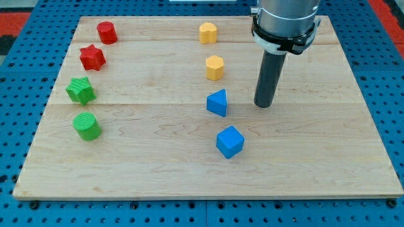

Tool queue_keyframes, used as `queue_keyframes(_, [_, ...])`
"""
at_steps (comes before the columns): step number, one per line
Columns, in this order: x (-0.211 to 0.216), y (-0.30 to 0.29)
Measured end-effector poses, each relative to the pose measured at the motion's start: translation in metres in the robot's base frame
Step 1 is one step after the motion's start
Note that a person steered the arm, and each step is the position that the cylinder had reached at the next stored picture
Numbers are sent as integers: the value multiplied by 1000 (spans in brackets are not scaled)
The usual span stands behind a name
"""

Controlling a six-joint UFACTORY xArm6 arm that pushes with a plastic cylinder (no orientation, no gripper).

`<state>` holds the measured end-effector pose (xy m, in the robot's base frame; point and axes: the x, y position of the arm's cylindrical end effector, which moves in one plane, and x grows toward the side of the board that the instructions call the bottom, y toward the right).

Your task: Push the yellow heart towards the center right

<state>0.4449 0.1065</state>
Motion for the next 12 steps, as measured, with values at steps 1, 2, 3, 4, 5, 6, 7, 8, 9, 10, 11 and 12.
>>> queue_keyframes(1, [0,0])
queue_keyframes(2, [0,0])
queue_keyframes(3, [0,0])
queue_keyframes(4, [4,4])
queue_keyframes(5, [17,9])
queue_keyframes(6, [26,8])
queue_keyframes(7, [34,25])
queue_keyframes(8, [-5,-19])
queue_keyframes(9, [-60,-19])
queue_keyframes(10, [-66,-40])
queue_keyframes(11, [-62,-51])
queue_keyframes(12, [-63,-89])
